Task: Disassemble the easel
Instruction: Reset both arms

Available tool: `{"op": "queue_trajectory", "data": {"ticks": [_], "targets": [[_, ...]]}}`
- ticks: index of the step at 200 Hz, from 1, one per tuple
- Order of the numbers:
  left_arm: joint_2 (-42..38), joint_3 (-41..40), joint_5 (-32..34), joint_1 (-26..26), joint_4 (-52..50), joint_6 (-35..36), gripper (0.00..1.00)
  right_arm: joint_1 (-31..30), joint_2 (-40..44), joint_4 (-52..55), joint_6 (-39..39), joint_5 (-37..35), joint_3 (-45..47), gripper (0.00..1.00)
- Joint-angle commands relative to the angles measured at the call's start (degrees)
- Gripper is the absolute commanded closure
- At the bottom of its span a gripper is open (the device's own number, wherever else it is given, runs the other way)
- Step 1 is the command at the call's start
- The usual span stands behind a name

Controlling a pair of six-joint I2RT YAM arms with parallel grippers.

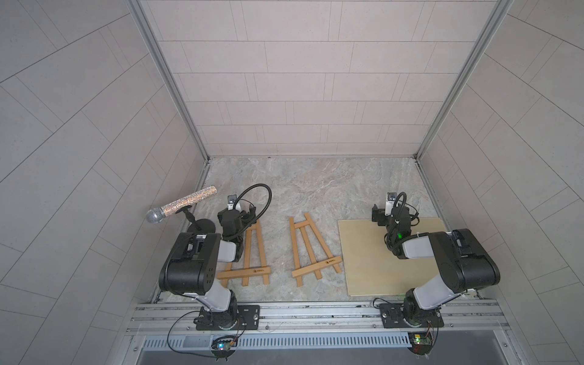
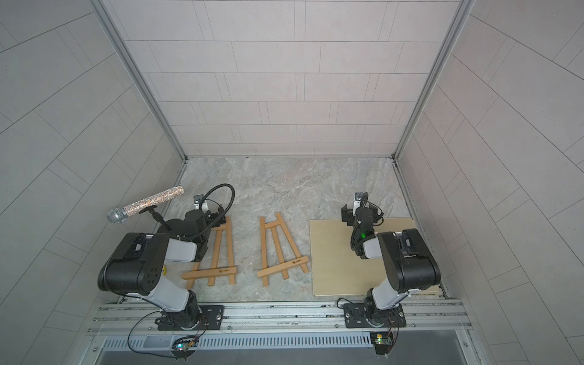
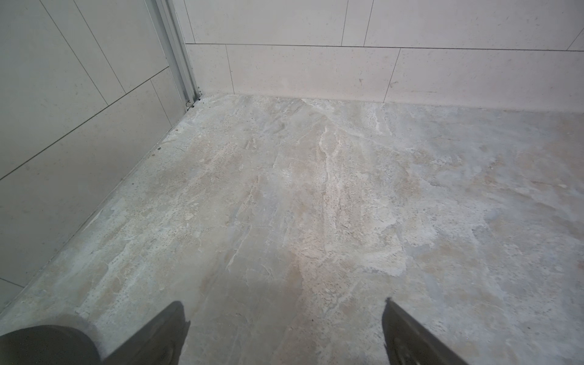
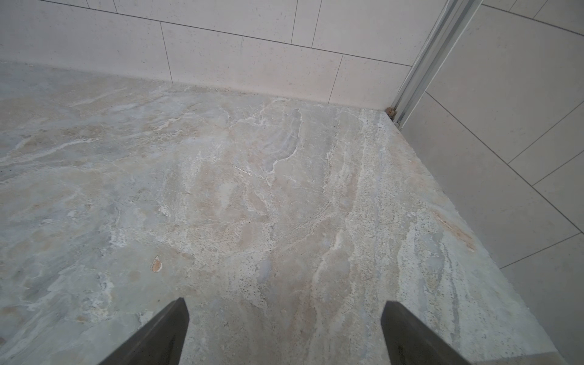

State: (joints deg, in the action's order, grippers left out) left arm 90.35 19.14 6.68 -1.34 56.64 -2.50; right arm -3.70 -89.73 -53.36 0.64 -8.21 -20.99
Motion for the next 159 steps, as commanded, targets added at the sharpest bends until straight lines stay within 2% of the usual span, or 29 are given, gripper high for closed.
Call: {"op": "queue_trajectory", "data": {"ticks": [1,64,83,119,159], "targets": [[0.2,0.1,0.5,0.5,2.3,0.2,0.0,0.1,-0.2,-1.6,-0.6,-0.7,0.1,0.0],[0.2,1.3,1.1,0.4,0.1,0.3,0.0,0.2,-0.3,-1.7,-0.6,-0.8,0.1,0.0],[0.2,1.3,4.1,0.5,-0.3,-1.3,0.0,0.2,-0.3,-1.6,-0.6,-0.7,0.1,0.0],[0.4,1.4,1.9,0.4,-0.2,0.1,0.0,0.1,-0.3,-1.7,-0.6,-0.7,0.1,0.0],[0.4,1.4,3.0,0.4,-0.3,-0.4,0.0,0.2,-0.3,-1.7,-0.6,-0.7,0.1,0.0]]}}
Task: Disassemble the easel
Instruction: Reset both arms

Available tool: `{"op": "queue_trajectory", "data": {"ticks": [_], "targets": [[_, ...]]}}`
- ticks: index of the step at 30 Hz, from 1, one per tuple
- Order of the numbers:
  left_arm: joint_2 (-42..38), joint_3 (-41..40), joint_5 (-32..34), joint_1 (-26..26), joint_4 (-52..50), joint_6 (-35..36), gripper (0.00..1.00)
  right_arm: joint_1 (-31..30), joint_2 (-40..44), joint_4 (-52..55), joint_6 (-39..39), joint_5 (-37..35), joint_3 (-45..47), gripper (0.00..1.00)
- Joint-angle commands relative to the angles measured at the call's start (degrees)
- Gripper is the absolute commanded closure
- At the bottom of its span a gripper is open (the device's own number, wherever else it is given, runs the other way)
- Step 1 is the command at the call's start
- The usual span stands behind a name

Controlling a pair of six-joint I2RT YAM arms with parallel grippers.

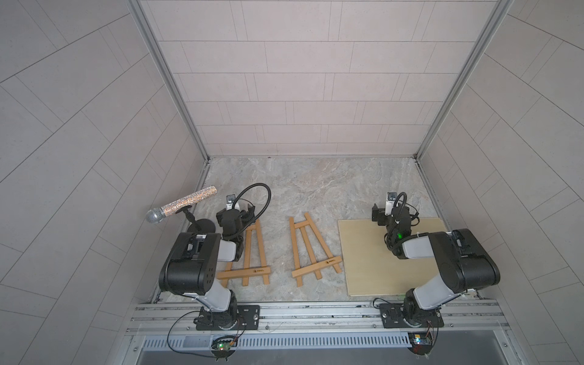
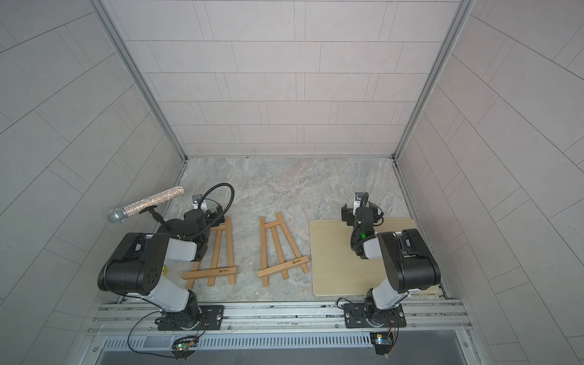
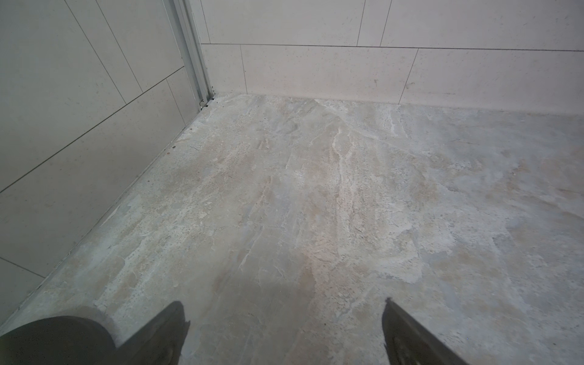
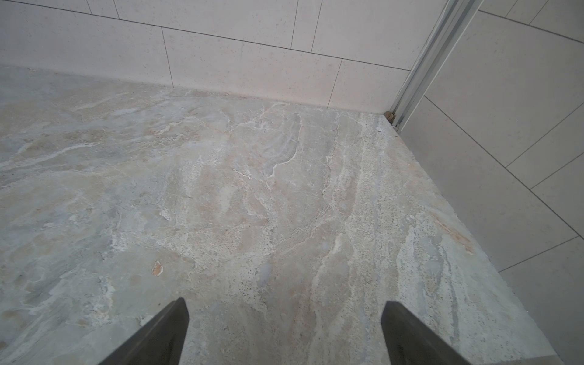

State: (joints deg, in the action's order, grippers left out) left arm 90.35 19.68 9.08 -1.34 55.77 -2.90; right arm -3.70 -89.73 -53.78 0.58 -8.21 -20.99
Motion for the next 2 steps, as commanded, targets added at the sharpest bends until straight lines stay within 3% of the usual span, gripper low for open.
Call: {"op": "queue_trajectory", "data": {"ticks": [1,2], "targets": [[0.3,0.8,0.7,0.4,0.7,-0.1,0.0,0.1,-0.3,-1.3,-0.6,-0.7,0.1,0.0],[0.3,0.5,1.1,0.4,1.2,-0.3,0.0,0.1,-0.2,-1.2,-0.5,-0.7,0.1,0.0]]}}
